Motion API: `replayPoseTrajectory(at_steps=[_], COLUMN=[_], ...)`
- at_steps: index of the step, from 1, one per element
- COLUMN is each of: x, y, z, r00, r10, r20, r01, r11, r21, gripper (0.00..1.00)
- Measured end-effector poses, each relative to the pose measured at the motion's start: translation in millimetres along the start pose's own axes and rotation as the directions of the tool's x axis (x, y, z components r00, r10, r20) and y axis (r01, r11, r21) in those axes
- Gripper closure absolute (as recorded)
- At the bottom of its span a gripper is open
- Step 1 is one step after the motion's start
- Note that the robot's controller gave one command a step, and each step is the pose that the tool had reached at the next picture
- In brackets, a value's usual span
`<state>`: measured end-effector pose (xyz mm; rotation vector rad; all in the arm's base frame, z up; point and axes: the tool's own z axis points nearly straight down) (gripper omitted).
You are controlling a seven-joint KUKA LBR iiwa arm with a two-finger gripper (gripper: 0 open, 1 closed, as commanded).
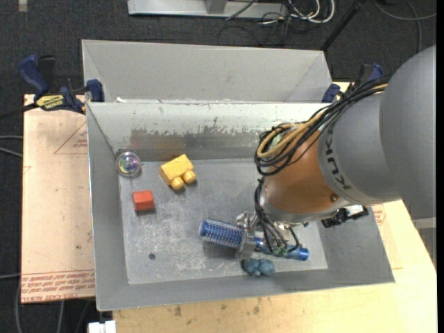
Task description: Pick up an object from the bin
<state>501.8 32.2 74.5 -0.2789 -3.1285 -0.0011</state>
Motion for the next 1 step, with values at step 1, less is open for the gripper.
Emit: replayPoseTrajectory(at_steps=[1], x=[-1.3], y=[1.0], z=[-71.2], r00=[1.000], r10=[-0.002], r20=[0.007], r01=[0.002], r11=[1.000], r21=[-0.002], gripper=[1.00])
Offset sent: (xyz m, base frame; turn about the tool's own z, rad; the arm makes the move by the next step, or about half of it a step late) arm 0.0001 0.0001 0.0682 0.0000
